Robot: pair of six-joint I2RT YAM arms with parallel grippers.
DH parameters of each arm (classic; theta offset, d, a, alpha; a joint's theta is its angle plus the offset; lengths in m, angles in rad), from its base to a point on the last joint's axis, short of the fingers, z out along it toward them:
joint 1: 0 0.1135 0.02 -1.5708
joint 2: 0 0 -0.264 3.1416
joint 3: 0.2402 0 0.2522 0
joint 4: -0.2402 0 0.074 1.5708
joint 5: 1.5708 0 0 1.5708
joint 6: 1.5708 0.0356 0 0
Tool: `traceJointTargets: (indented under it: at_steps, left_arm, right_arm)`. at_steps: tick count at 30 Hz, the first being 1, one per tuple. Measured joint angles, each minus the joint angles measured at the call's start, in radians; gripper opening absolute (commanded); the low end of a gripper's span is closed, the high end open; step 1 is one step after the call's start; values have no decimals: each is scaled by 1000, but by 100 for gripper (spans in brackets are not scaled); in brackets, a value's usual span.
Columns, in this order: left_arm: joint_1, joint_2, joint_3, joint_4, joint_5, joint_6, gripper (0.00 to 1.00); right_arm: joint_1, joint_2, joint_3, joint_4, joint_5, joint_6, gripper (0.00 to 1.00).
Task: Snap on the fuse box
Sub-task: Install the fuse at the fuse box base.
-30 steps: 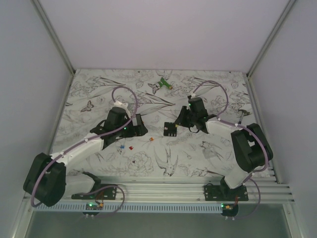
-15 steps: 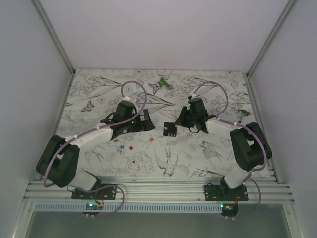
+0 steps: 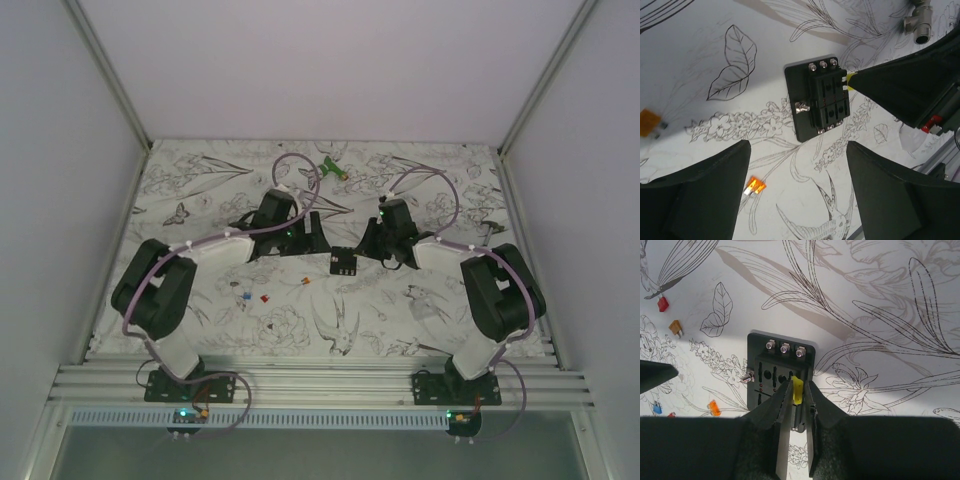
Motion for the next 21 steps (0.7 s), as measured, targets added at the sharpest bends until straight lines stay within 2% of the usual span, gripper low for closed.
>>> traceJointTargets:
  at_steps: [9,17,21]
  left_arm:
    - [-21,143,98,9,53,-9,70]
    - [-54,248,186,18,106,-35,52]
    - [-69,270,191,15,121,-58,47]
  right_arm:
    - [0,0,0,7,-3,-11,5]
    - [10,0,15,-18,14,-31,0]
    - [34,0,43,-69,62,-58,0]
